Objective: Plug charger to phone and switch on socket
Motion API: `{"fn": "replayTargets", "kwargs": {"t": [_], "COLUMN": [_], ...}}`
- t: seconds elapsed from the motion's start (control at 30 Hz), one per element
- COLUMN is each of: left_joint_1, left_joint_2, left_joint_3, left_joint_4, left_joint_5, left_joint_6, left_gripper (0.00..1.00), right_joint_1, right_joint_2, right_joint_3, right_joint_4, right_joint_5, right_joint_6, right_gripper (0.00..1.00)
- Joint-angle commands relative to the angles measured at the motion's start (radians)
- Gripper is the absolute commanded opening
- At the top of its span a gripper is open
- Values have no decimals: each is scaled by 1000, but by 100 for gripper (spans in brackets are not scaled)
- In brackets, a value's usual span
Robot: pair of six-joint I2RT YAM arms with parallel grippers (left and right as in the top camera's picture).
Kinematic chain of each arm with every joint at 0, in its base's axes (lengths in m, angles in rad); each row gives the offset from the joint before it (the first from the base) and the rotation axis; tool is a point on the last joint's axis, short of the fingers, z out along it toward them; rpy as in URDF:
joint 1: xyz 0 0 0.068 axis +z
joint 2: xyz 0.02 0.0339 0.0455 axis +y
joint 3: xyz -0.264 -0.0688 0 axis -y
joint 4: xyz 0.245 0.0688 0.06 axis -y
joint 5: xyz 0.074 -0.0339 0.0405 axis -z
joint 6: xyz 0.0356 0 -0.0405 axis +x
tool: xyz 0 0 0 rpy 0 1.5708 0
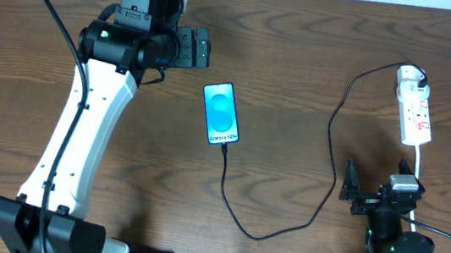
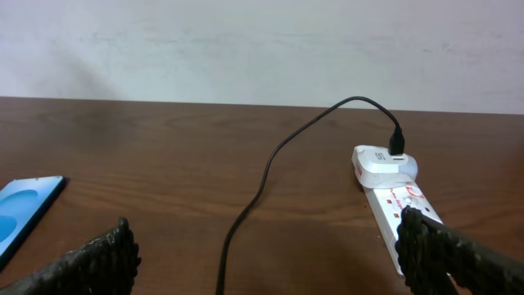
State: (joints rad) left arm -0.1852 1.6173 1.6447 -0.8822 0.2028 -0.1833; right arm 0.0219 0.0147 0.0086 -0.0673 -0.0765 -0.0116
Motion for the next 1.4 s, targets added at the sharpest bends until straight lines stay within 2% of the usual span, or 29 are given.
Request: {"fn": "replayTargets", "kwargs": {"t": [0.0, 0.63, 0.83, 1.0, 1.13, 1.3, 1.37], "left_joint_1": [5, 5, 5, 5, 5, 5, 5], "left_joint_2": [-14, -14, -63, -182, -313, -502, -578], "left_joint_3": [4, 3, -20, -117, -256, -484, -583], "left_joint_4": [0, -12, -3, 90, 207, 364, 436], "left_joint_5": [-13, -13, -161, -169, -161, -78, -72], "left_joint_6": [5, 6, 21, 38, 105, 314, 360], "left_gripper": [98, 98, 98, 98, 98, 98, 98], "right_joint_1": [6, 6, 6, 6, 6, 6, 6], "right_joint_2": [-8, -8, -8, -8, -8, -8, -8], "right_joint_3": [-3, -3, -3, -3, -3, -3, -3], "right_joint_4": [-4, -4, -4, -4, -4, -4, -4], "right_joint_5": [11, 11, 11, 11, 11, 11, 11], "right_joint_6": [7, 7, 7, 7, 7, 7, 7], "right_gripper": [99, 99, 99, 99, 99, 99, 99]}}
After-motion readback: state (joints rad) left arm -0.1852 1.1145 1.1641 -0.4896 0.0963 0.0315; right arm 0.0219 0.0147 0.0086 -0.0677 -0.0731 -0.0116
